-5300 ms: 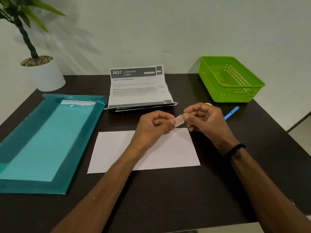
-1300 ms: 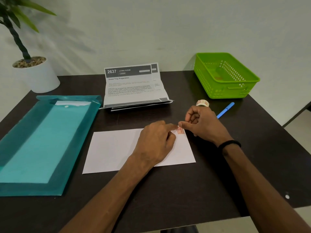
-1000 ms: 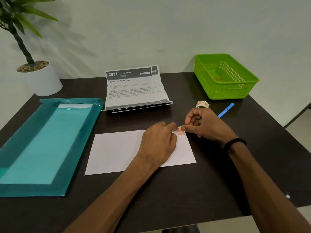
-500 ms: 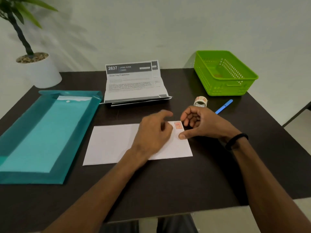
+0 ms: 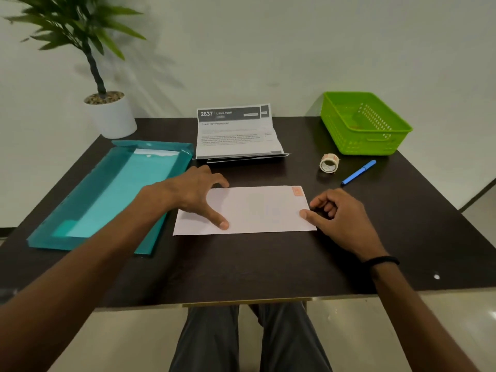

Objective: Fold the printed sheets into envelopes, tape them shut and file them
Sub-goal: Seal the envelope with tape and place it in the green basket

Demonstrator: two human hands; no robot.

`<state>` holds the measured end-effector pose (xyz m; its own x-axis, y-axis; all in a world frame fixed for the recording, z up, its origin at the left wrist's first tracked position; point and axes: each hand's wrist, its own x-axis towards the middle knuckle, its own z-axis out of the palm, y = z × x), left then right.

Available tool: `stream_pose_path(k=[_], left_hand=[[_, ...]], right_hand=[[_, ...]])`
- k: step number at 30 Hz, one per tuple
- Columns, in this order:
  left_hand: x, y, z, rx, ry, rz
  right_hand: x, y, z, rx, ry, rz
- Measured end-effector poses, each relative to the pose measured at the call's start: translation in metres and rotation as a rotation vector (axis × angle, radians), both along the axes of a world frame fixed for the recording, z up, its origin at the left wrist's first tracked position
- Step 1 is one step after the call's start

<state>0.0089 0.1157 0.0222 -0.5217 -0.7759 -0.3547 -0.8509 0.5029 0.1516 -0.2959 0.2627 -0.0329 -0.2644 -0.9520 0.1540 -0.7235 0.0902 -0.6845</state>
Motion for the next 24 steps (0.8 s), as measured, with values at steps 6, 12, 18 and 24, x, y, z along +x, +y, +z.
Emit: stream_pose_path(k=[6, 12, 18, 24], left_hand=[[-0.011, -0.005, 0.002, 0.035, -0.037, 0.016], [-0.013, -0.007, 0.000, 0.043, -0.030, 0.074], [-0.013, -0.006, -0.003, 0.083, 0.069, 0.163], [-0.006, -0.003, 0.000, 0.115, 0.268, 0.238]], right_hand=[[0.003, 0.005, 0.001, -0.042, -0.006, -0.040], [0.004, 0.005, -0.001, -0.051, 0.003, -0.056], [0.002, 0.004, -0.002, -0.052, -0.002, -0.055], [0.002, 0.004, -0.004, -0.059, -0.005, -0.063]])
